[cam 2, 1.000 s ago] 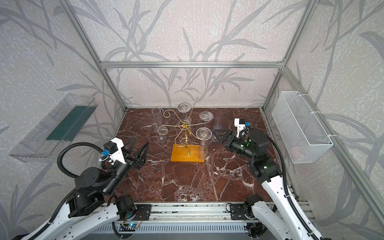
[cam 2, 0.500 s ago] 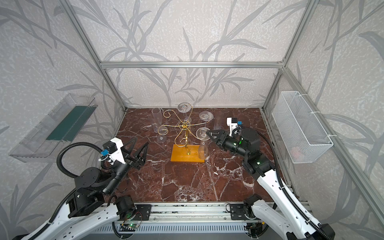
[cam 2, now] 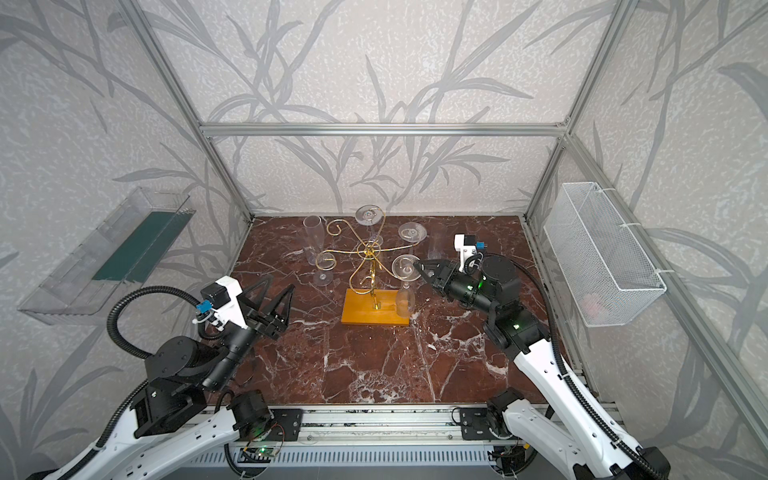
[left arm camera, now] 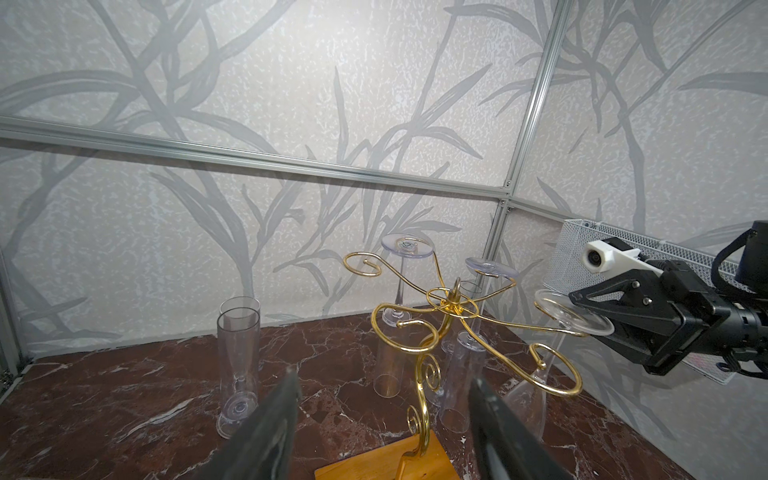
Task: Take the wine glass off the wine glass rack
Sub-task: 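Reach the right gripper to the rack and close on a hanging glass stem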
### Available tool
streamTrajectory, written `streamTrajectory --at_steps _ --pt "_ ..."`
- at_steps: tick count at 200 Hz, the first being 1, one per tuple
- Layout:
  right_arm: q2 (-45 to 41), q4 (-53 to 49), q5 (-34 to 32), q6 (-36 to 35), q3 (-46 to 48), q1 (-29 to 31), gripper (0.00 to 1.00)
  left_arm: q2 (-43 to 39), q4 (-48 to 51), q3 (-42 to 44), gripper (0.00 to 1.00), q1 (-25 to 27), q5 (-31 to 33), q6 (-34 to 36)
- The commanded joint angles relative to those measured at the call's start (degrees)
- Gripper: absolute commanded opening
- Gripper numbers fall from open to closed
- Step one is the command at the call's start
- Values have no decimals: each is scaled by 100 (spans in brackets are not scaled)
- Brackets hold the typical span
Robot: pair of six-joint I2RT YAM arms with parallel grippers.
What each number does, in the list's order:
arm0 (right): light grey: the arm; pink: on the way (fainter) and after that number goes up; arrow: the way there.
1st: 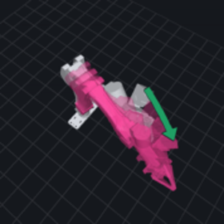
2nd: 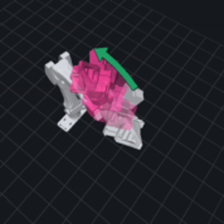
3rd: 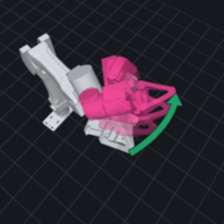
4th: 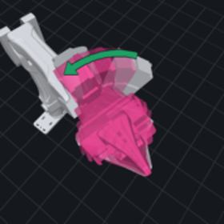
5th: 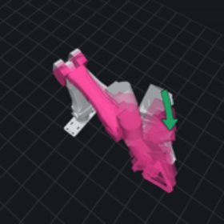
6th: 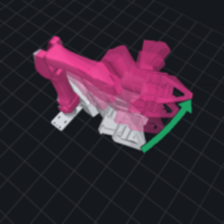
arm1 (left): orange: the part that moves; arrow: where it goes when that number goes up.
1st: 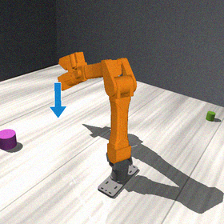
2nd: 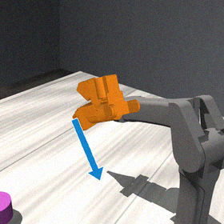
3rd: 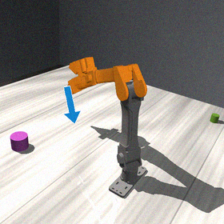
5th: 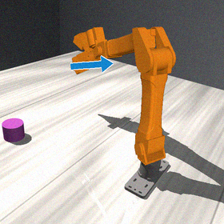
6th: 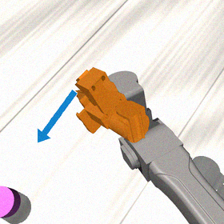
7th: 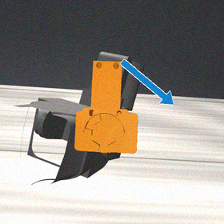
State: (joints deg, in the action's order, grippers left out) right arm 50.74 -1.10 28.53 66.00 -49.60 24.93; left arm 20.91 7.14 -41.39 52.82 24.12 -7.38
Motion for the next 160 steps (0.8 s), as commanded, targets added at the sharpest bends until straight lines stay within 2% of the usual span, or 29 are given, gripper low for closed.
streamTrajectory --at_steps 1,160 --pt "-56 73 12 -45 -73 38 27 -78 -16 87 66 9 56 -142" --pt "-126 -52 -93 80 -180 90 10 -274 88 33 66 10 31 -146"
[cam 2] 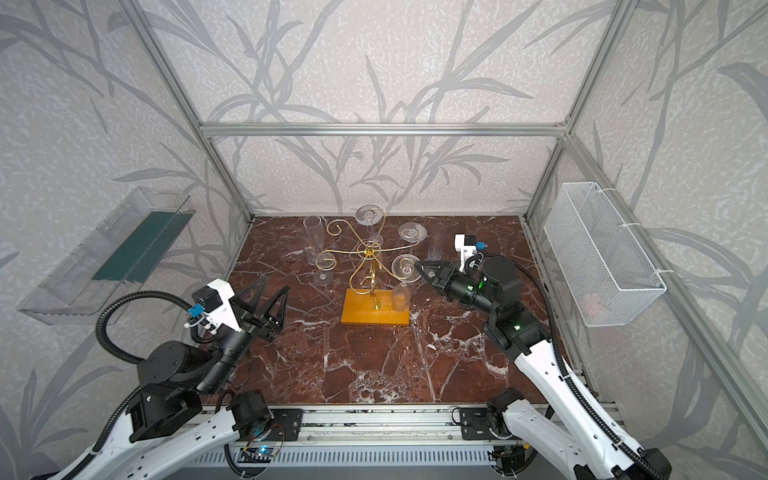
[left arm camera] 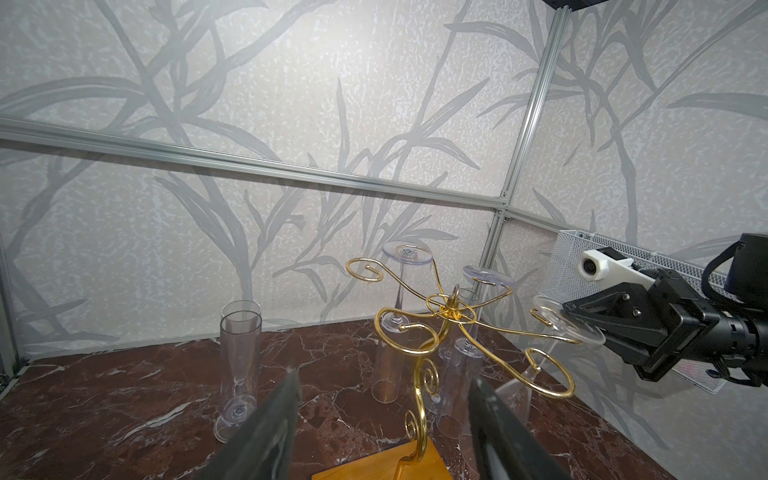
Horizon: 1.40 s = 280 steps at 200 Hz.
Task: Take the wine glass off the wine glass rack
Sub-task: 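Reach the right gripper to the rack and close on a hanging glass stem, then pull the held glass out of the rack toward the basket with the right gripper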
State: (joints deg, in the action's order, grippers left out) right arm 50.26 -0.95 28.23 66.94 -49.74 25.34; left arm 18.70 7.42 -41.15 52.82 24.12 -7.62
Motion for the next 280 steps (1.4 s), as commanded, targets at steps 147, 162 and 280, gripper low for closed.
streamTrajectory --at_steps 147,162,280 --pt "-152 -19 -98 319 -603 191 0 -109 99 -25 66 9 23 -44" --pt "-196 -28 -115 398 -637 199 0 -144 113 -10 66 9 35 -56" --pt "315 -410 -265 324 -1198 744 0 -289 231 57 66 9 130 -60"
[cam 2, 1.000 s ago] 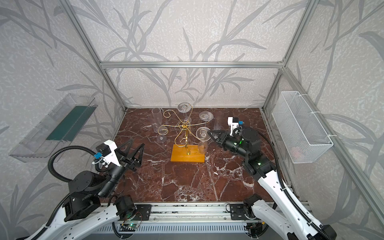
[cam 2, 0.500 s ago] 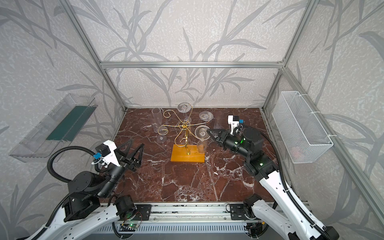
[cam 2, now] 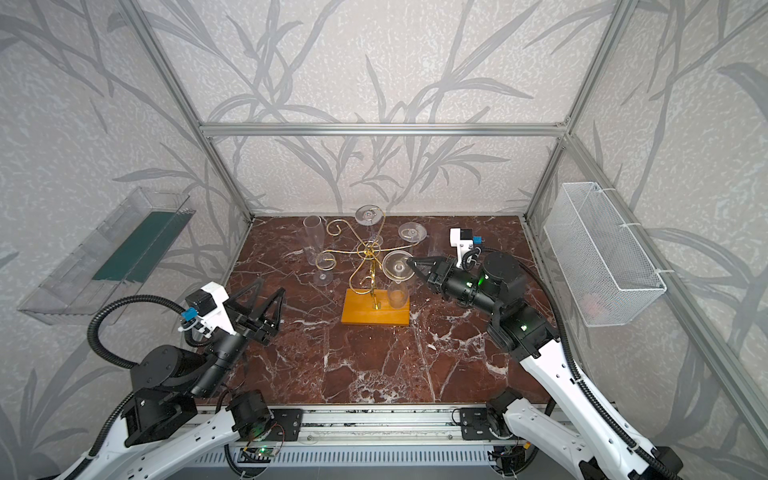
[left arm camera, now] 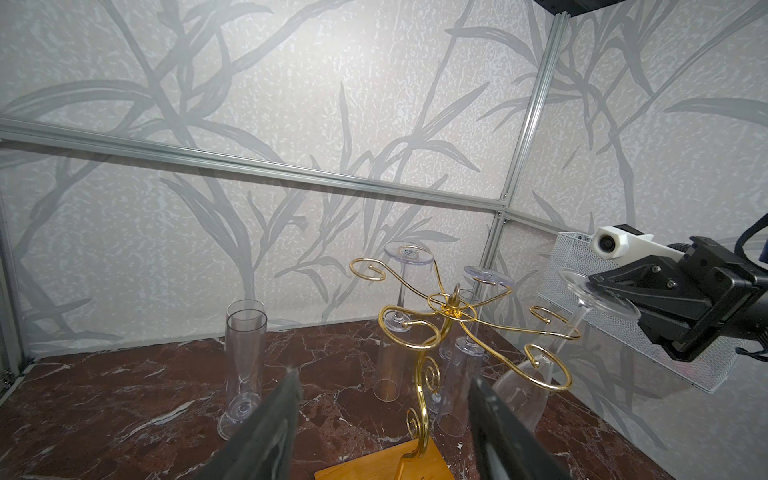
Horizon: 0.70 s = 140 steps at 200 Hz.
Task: Take the wine glass off the wine glass rack
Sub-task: 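Pull the held glass out of the rack toward the basket with the right gripper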
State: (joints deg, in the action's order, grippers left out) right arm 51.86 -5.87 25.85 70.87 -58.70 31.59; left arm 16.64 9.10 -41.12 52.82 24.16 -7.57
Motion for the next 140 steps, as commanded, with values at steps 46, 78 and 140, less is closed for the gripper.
streamTrajectory --at_steps 46,78,140 --pt "640 -139 -197 -152 -835 125 0 -258 134 135 66 9 191 -94" --pt "945 -420 -264 -324 -1298 71 0 -435 282 157 66 9 309 -71" --pt "1073 272 -109 611 -972 -423 0 -688 504 184 66 9 428 -88"
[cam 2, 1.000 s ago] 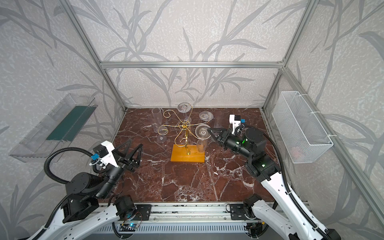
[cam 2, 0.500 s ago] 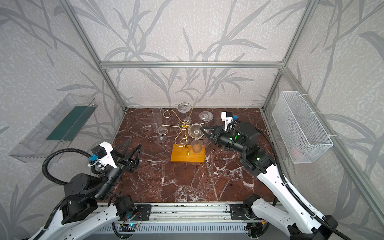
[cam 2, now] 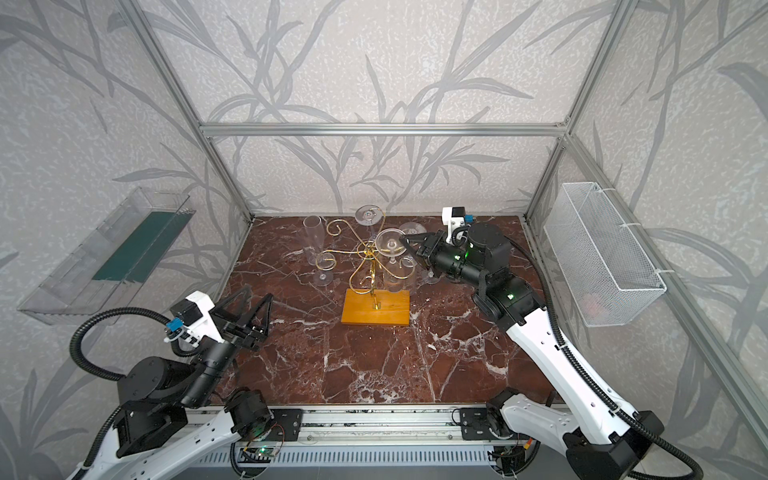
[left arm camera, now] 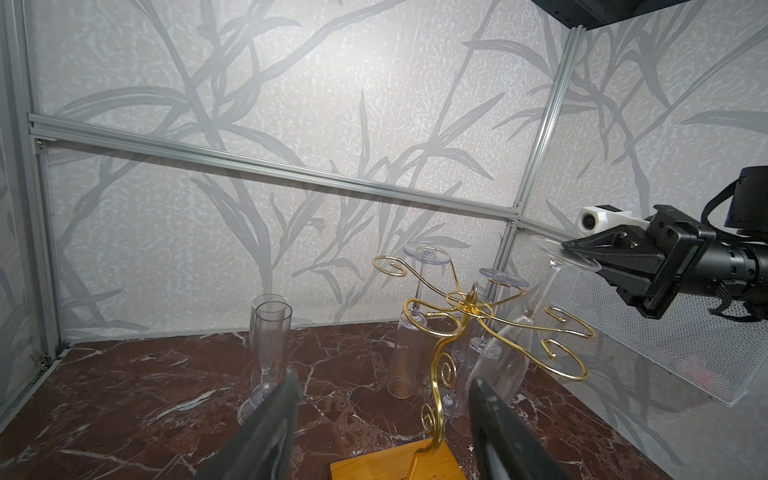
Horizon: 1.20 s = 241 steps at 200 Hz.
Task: Take the wine glass off the wine glass rack
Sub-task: 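Pull the held glass out of the rack toward the basket with the right gripper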
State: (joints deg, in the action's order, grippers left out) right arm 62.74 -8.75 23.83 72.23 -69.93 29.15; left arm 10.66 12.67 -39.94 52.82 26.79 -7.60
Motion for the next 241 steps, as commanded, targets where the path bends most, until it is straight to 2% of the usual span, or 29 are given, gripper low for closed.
streamTrajectory --at_steps 1,90,130,179,215,241 --pt "-16 573 98 498 158 -184 0 -89 153 66 66 9 163 -85" --pt "-511 1046 427 1331 889 -785 0 -99 145 66 66 7 186 -103" --pt "-970 908 499 1416 1312 -1008 0 -90 170 50 67 9 183 -133" --pt "-1747 561 540 1417 1904 -1626 0 -31 256 -66 67 9 231 -85" --pt "-2012 252 431 996 1967 -1913 0 24 256 -119 66 9 261 -41" --pt "-1980 -138 218 338 1686 -1921 0 20 253 -124 66 10 265 -30"
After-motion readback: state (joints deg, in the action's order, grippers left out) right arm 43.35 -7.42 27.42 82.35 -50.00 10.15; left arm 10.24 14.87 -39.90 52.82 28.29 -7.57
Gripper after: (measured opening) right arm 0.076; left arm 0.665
